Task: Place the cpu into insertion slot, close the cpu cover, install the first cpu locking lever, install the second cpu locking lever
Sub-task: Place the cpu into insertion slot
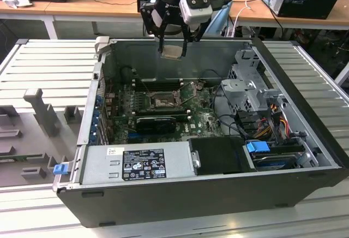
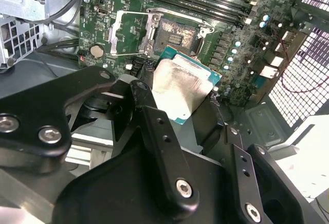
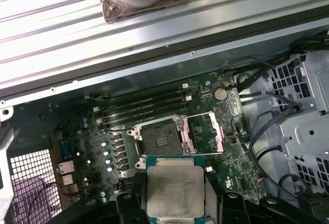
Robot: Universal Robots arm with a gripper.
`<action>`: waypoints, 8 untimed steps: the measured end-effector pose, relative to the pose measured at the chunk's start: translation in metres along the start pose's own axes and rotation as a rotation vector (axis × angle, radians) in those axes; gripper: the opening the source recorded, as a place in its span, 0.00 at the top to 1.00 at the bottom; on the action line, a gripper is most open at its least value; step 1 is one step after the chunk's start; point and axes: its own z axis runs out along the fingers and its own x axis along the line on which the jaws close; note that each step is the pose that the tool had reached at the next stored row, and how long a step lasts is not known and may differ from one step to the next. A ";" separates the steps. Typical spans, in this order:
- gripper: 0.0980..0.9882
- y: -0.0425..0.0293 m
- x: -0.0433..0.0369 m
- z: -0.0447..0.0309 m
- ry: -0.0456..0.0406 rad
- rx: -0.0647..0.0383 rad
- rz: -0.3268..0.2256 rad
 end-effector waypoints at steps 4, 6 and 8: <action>0.50 0.0000 0.0000 0.0000 -0.0008 0.000 0.010; 0.50 0.0000 0.0000 0.0000 -0.0016 0.000 0.018; 0.50 0.0000 0.0000 0.0000 -0.0020 0.000 0.023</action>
